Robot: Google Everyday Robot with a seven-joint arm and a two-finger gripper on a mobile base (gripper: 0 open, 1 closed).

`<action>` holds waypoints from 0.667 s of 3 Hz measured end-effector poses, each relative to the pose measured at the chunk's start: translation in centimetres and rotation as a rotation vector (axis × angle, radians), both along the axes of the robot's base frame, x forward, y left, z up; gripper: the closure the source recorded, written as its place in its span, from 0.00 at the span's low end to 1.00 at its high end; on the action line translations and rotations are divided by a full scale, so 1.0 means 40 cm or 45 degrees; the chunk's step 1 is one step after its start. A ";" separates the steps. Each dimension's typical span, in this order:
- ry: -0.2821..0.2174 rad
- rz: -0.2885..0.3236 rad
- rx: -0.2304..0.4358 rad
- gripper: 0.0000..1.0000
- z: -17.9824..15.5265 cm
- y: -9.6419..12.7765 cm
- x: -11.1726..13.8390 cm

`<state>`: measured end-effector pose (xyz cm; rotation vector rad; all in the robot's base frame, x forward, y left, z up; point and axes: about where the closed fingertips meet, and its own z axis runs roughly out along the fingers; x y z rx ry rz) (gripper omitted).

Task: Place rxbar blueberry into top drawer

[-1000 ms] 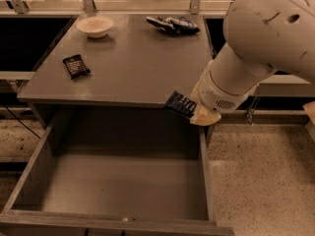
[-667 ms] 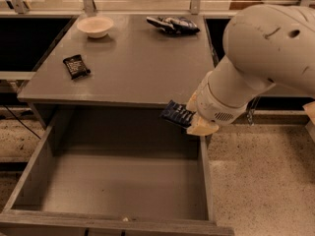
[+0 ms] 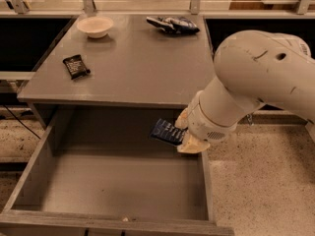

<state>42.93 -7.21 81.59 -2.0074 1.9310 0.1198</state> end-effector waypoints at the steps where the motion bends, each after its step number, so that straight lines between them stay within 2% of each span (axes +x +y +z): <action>1: 0.000 0.000 0.000 1.00 0.000 0.000 0.000; 2: 0.043 0.016 0.017 1.00 -0.042 0.016 -0.002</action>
Offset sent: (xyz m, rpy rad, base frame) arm -0.0009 0.0126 -0.0360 0.0302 0.0728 0.0226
